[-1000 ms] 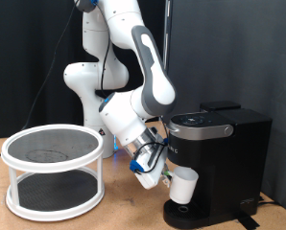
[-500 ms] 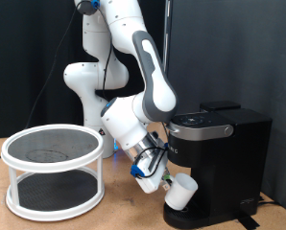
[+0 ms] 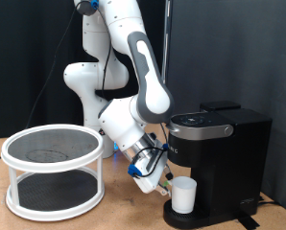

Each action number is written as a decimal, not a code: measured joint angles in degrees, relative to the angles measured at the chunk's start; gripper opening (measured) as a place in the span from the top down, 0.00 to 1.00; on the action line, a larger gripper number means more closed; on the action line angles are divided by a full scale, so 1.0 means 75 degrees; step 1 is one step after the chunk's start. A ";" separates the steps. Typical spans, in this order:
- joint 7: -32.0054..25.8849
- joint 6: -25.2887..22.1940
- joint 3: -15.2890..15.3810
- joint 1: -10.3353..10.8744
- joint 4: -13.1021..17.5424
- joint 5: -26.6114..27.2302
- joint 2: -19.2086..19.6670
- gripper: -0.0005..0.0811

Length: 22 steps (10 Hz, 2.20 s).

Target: Make a cup of coffee with the keurig machine

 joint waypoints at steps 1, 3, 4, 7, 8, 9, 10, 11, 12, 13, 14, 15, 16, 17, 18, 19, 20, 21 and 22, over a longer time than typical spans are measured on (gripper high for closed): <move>-0.0001 -0.0157 -0.0036 -0.0083 -0.0112 -0.0049 -0.0096 0.27; 0.0059 -0.0655 -0.0140 -0.0320 -0.0496 -0.0428 -0.0460 0.10; 0.0171 -0.0956 -0.0215 -0.0443 -0.0698 -0.0675 -0.0697 0.10; 0.0641 -0.1644 -0.0435 -0.0757 -0.1248 -0.1269 -0.1518 0.09; 0.0608 -0.1641 -0.0433 -0.0755 -0.1247 -0.1268 -0.1504 0.09; 0.0446 -0.1762 -0.0442 -0.0774 -0.1256 -0.1266 -0.1517 0.09; 0.0228 -0.2021 -0.0476 -0.0824 -0.1300 -0.1235 -0.1594 0.09; 0.0168 -0.2370 -0.0552 -0.0883 -0.1402 -0.1231 -0.1799 0.09; 0.0152 -0.2676 -0.0641 -0.0942 -0.1539 -0.1231 -0.2092 0.09; 0.0152 -0.2898 -0.0719 -0.1001 -0.1682 -0.1241 -0.2396 0.09; 0.0221 -0.3035 -0.0813 -0.1043 -0.1811 -0.1241 -0.2701 0.09; 0.0335 -0.3204 -0.0909 -0.1092 -0.1915 -0.1234 -0.3001 0.09; 0.0425 -0.3386 -0.1027 -0.1127 -0.1994 -0.1217 -0.3299 0.09; 0.0541 -0.3580 -0.1147 -0.1167 -0.2052 -0.1205 -0.3592 0.09; 0.0674 -0.3761 -0.1263 -0.1198 -0.2086 -0.1174 -0.3876 0.09; 0.0855 -0.3928 -0.1369 -0.1214 -0.2105 -0.1173 -0.4156 0.09; 0.1057 -0.4091 -0.1469 -0.1218 -0.2110 -0.1177 -0.4424 0.09; 0.1275 -0.4213 -0.1551 -0.1218 -0.2108 -0.1180 -0.4696 0.09; 0.1492 -0.4342 -0.1625 -0.1219 -0.2099 -0.1192 -0.4965 0.09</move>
